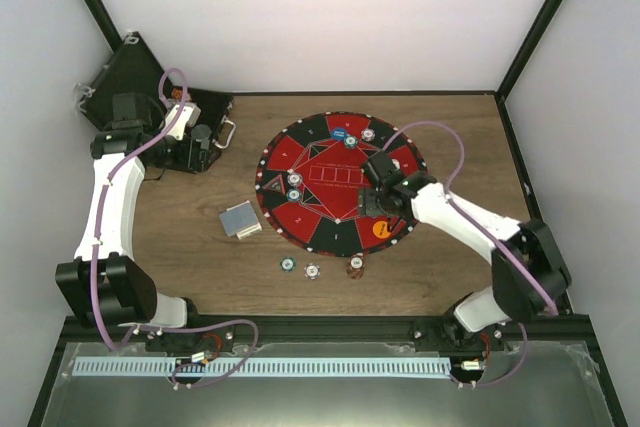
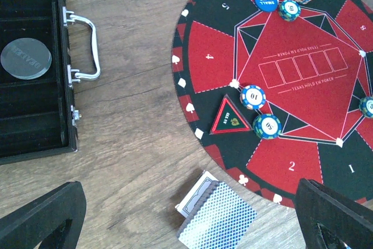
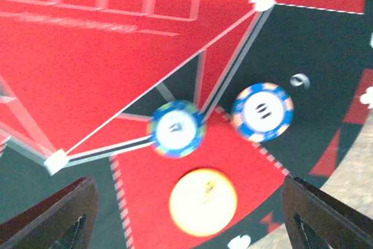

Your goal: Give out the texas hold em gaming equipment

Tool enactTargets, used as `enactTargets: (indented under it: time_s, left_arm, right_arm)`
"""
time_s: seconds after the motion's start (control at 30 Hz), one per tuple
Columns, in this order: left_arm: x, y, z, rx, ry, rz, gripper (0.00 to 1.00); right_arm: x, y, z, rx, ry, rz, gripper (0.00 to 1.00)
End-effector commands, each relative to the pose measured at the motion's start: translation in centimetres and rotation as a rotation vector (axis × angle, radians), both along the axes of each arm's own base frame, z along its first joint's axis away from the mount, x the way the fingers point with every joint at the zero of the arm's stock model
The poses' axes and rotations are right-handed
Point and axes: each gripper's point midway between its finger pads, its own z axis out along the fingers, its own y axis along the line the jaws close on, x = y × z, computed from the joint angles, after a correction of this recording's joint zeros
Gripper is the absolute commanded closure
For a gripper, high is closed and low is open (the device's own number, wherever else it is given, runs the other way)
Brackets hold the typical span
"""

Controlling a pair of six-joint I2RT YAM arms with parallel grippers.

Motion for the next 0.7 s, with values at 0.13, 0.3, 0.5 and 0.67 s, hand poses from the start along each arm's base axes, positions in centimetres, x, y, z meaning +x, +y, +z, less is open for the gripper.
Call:
enactTargets:
  time_s: [0.13,0.3,0.5,0.67]
  left_arm:
    - [0.3,-0.1,1.0,-0.013,-0.036,-0.009,0.0]
    - [0.4,-0.1,0.9,-0.017,-0.035,-0.004,0.0]
    - [0.4,0.0,1.0,-0.008,-0.038,-0.001,0.0]
    - [0.3,0.0,1.1,-0.006,-0.04,-0.001,0.0]
  right_arm:
    - [-7.4,5.5,4.4,0.107,0.024,0.218,0.1]
    - [-11.3,7.3,3.3,0.106,0.094,0.311,0.09]
    - [-13.8,8.5,1.1,0.044,0.16,0.375,0.13]
    - [-14.2,8.2,-0.4,0.022,0.189,0.376,0.16]
